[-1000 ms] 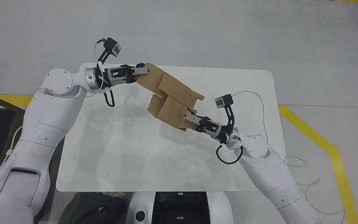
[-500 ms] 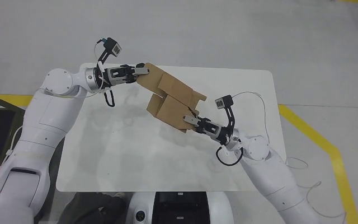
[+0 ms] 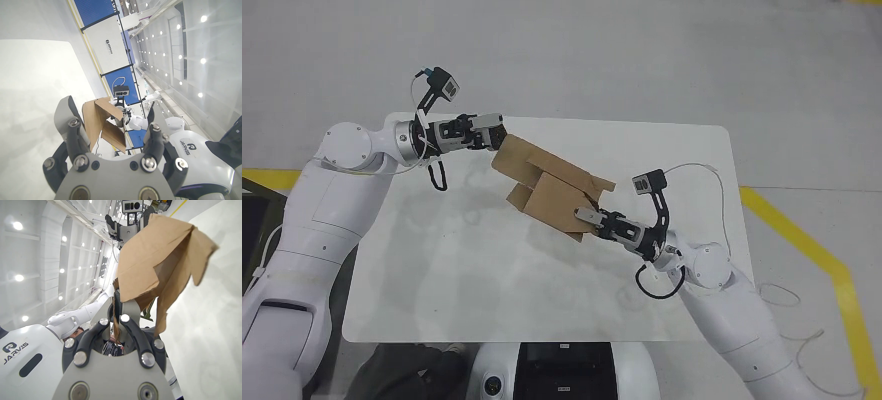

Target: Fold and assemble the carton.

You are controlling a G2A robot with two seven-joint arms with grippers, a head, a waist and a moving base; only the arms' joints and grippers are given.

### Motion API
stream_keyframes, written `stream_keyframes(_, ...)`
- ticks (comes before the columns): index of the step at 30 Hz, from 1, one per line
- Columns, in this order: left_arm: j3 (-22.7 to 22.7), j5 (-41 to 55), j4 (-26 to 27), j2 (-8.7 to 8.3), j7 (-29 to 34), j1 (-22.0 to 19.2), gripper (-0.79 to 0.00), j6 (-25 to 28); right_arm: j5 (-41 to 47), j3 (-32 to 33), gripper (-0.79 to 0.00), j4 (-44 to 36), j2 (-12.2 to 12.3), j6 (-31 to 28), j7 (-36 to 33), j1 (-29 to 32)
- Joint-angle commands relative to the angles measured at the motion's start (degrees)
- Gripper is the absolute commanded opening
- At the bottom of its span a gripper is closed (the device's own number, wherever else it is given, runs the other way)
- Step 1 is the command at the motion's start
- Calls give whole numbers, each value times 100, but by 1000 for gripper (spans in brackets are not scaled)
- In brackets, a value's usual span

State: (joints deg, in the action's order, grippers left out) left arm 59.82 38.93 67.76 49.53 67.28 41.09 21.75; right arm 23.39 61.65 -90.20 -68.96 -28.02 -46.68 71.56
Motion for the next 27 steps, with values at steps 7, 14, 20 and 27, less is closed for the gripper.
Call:
stream_keyframes(7,0,0,0,0,0,0,0,0,-403,472,-785,-523,144,494,-227,287)
stream_keyframes(14,0,0,0,0,0,0,0,0,-690,566,-785,-927,221,1178,-621,286)
stream_keyframes(20,0,0,0,0,0,0,0,0,-532,506,-785,-1043,233,1745,-925,24)
stream_keyframes(27,0,0,0,0,0,0,0,0,-102,491,-785,-909,212,1853,-1040,-237)
